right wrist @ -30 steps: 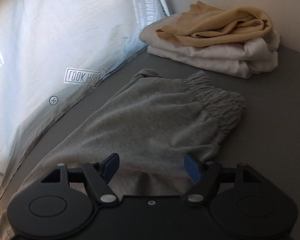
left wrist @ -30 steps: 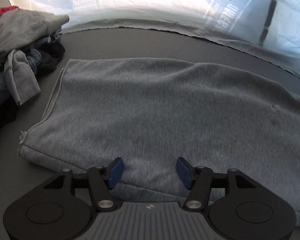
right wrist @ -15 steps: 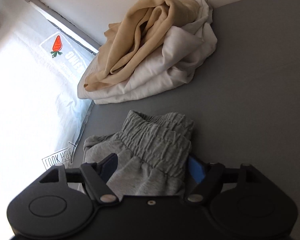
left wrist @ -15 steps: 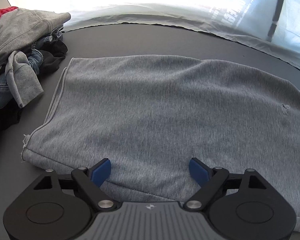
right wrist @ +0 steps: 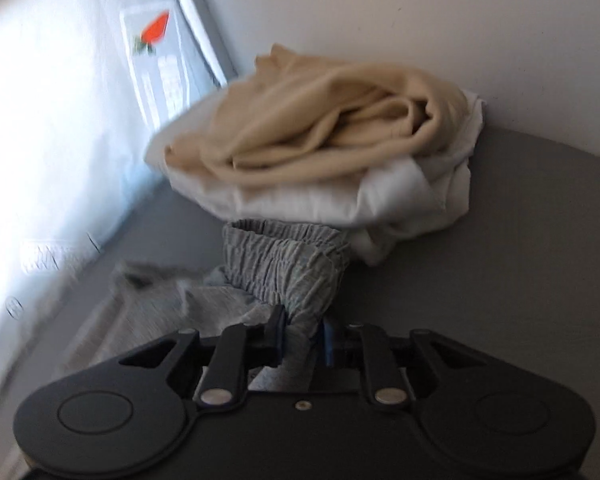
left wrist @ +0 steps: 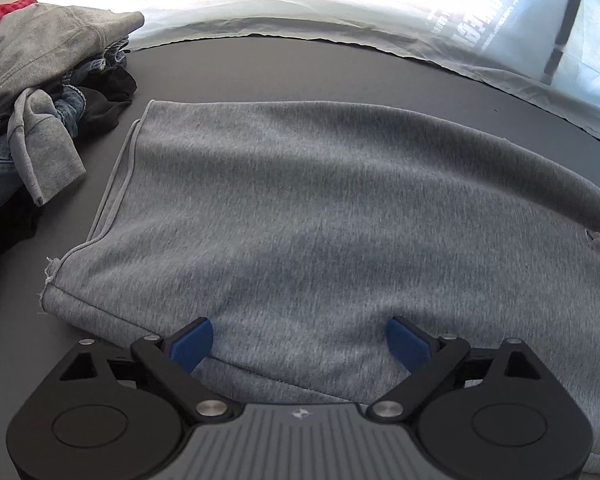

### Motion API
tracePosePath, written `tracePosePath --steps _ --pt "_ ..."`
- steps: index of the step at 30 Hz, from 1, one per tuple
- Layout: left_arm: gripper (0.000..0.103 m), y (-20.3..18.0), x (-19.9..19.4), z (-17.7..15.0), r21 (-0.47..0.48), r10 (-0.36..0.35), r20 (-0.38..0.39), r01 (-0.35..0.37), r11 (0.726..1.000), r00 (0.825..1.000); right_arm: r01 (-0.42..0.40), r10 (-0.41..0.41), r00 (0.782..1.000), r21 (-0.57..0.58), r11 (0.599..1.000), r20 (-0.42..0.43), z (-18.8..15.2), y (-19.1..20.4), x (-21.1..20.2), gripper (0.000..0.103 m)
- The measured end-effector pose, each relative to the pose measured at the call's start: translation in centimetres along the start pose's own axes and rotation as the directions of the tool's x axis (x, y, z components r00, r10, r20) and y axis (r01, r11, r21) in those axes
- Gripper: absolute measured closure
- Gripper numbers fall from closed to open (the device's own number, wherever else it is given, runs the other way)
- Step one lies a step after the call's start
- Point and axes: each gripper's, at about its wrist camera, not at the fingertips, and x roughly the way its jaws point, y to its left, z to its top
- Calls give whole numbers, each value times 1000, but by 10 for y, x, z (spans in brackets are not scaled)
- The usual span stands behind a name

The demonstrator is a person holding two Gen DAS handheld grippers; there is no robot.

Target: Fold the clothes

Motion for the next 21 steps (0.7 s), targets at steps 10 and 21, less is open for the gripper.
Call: tracePosePath --steps 10,21 --pt "8 15 -2 -9 3 -30 -9 30 1000 1000 -43 105 985 -392 919 139 -42 78 -54 31" --pt "0 19 5 -6 -7 -32 -23 32 999 999 -182 225 974 -606 774 -5 -56 166 -4 47"
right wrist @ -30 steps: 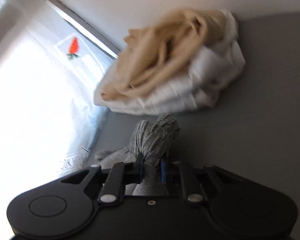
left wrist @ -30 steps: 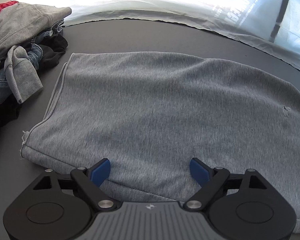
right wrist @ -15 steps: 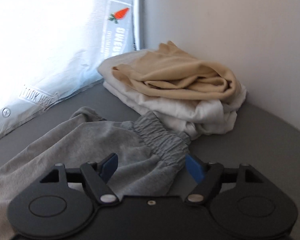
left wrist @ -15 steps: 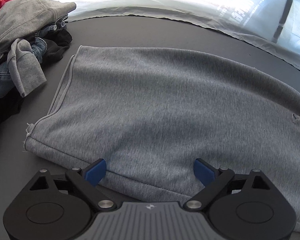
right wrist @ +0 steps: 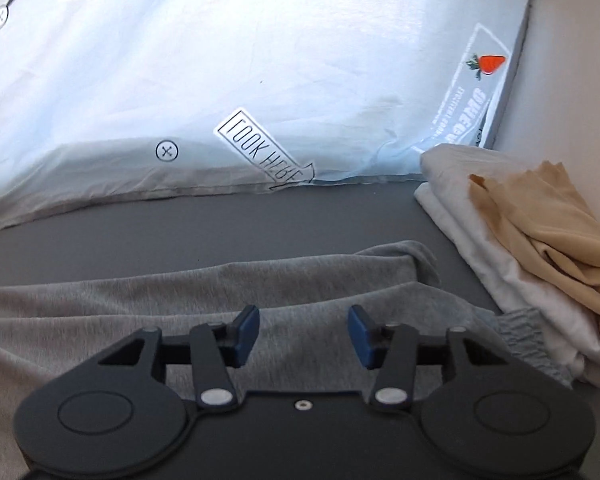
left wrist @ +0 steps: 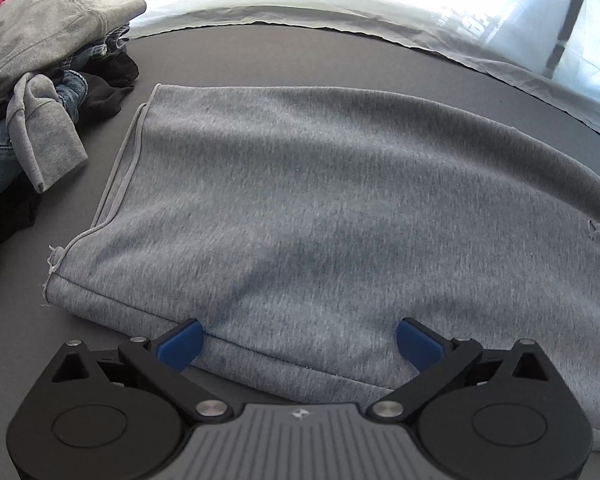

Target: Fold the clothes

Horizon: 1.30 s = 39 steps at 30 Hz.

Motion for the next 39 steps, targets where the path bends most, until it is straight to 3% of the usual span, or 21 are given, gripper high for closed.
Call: tracePosePath --steps 2,7,9,13,19,20,23,28,29,31,32,35,39 --pt "0 3 1 -1 -25 -11 -3 11 1000 1000 -6 5 999 -30 1000 -35 2 10 15 48" --pt "0 6 3 -3 -63 -28 -7 28 998 1000 -45 50 995 67 997 -81 -1 1 30 72" --pt "0 5 3 -3 -63 -28 -5 27 998 1000 -49 55 995 76 996 -83 -2 -2 30 101" --pt "0 4 3 -2 -59 -26 -4 25 998 1000 -59 61 997 38 998 -38 0 -8 22 103" --pt "0 5 4 -2 -50 -34 2 34 998 999 -72 70 997 75 995 30 17 -23 10 103" --pt "0 4 3 -2 -50 -34 4 34 998 999 -69 69 998 78 995 12 16 -22 14 98" --pt "0 4 3 -3 -51 -34 9 34 998 999 -64 68 997 85 994 -41 13 -20 25 54" --pt "0 5 4 -3 -51 -35 10 35 998 999 -108 115 991 101 989 -70 -6 -12 35 51" --pt "0 5 4 -3 -52 -35 10 35 998 999 -107 112 992 93 990 -54 -9 -10 33 53" --pt "0 5 4 -3 -52 -34 11 35 998 999 -108 110 994 78 991 -26 -13 -7 30 75" --pt "0 5 4 -4 -52 -34 12 35 998 999 -117 119 993 77 990 -22 -13 -6 30 92" --pt "0 5 4 -4 -53 -34 14 35 998 999 -122 124 992 61 991 -21 -13 -5 30 101" --pt "0 5 3 -4 -54 -34 15 35 998 999 -95 96 995 -25 995 2 -11 1 25 103"
